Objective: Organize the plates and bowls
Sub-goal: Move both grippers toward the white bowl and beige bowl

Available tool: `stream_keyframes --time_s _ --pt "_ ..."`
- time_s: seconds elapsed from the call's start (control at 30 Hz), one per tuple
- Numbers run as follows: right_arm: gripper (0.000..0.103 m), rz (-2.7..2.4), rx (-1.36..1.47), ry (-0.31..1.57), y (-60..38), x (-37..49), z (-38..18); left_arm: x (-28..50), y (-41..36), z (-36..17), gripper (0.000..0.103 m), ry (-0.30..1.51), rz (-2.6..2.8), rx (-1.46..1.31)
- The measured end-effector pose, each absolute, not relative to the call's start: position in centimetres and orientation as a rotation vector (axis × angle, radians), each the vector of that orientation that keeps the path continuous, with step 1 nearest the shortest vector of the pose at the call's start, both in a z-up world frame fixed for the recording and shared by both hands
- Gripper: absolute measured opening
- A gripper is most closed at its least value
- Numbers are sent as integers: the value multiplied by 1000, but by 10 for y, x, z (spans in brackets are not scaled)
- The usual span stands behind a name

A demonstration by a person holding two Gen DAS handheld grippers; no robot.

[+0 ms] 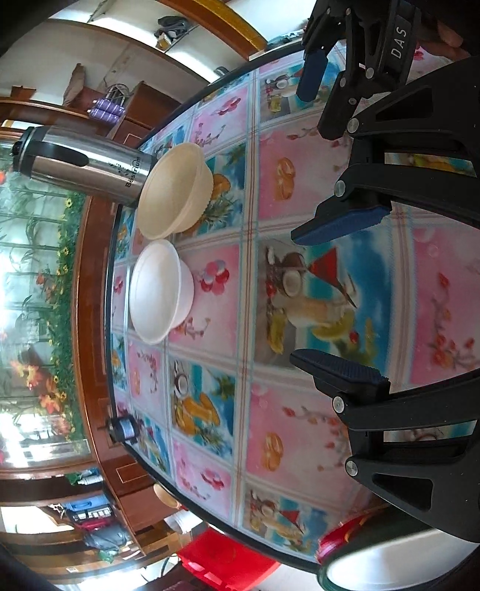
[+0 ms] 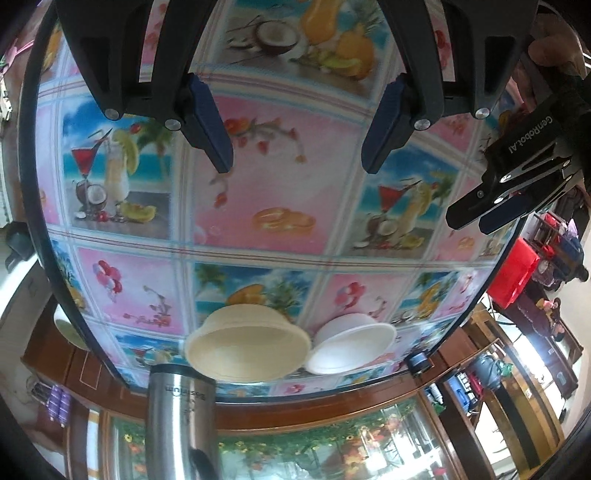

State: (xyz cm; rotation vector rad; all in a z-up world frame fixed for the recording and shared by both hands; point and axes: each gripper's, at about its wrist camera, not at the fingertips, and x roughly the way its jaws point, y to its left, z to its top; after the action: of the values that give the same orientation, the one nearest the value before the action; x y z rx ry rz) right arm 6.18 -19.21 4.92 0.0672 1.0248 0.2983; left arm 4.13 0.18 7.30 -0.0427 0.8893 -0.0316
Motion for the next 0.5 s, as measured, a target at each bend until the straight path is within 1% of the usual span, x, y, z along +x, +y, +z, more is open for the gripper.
stream_keyframes --time_s 0.17,0.5 --pt "72 265 79 1022 -209 79 49 63 -13 70 59 901 -43 -27" --pt "73 213 89 996 -234 126 53 114 -30 70 59 924 -48 -112"
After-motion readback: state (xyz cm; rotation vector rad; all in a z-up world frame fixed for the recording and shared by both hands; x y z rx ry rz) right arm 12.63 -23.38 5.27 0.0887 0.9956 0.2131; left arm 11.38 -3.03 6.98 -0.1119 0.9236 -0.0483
